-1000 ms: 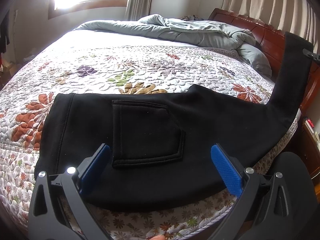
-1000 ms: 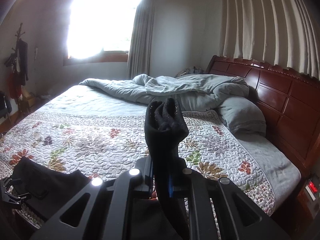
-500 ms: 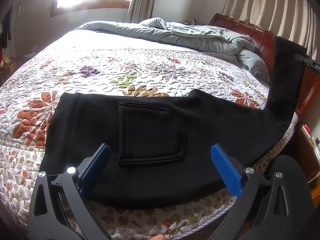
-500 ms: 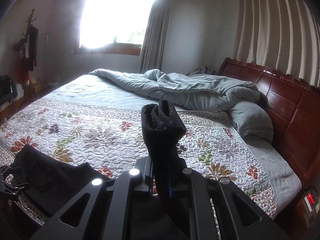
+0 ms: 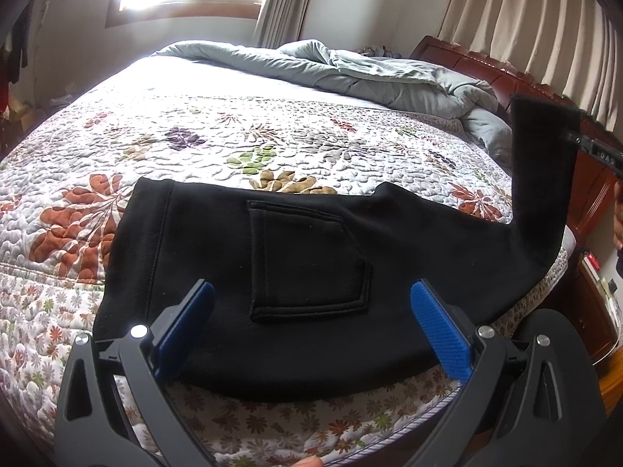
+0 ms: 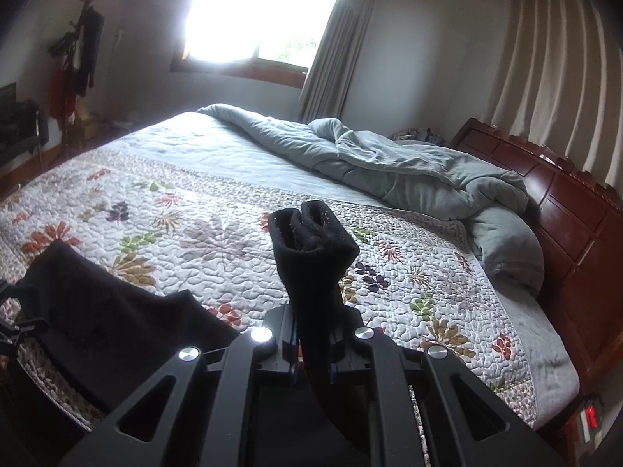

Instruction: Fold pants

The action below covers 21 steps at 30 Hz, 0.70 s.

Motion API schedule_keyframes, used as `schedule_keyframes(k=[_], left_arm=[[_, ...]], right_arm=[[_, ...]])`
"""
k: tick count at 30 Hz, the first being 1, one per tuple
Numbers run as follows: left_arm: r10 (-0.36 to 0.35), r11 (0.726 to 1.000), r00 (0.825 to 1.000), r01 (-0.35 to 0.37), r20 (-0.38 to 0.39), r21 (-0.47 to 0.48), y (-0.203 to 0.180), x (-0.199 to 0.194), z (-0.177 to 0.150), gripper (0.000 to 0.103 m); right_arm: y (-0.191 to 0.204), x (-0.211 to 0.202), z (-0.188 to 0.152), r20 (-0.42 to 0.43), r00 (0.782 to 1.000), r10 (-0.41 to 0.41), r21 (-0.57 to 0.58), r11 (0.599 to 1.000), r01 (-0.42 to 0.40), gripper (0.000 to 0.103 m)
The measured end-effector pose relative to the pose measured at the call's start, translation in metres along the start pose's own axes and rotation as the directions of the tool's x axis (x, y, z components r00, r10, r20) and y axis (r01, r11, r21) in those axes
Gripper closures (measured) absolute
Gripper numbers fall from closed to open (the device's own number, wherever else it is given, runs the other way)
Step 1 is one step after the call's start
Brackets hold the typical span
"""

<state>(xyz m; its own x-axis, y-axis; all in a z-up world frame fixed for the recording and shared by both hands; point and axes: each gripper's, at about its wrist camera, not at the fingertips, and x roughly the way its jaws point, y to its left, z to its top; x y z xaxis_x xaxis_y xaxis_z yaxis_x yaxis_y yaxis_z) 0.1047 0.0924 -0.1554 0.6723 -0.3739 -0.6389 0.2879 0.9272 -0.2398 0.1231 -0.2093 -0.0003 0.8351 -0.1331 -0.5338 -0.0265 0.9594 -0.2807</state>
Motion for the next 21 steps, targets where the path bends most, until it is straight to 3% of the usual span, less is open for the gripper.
schedule_keyframes(k=[12,21], left_arm=[[-0.013,1.0,1.0,0.013,0.002,-0.025,0.008,-0.003,0.0,0.003],[-0.028,0.998,1.0,0.029,0.01,-0.05,0.014,-0.005,0.001,0.003]], right_arm=[[0.059,0.034,-0.017,-0.074,0.997,-0.02,-0.216,0.976,0.004,0.093],[0.116,0.055,-0.047,-0.094,0.991,-0.091,-0.469,0.882,0.036,0.093]])
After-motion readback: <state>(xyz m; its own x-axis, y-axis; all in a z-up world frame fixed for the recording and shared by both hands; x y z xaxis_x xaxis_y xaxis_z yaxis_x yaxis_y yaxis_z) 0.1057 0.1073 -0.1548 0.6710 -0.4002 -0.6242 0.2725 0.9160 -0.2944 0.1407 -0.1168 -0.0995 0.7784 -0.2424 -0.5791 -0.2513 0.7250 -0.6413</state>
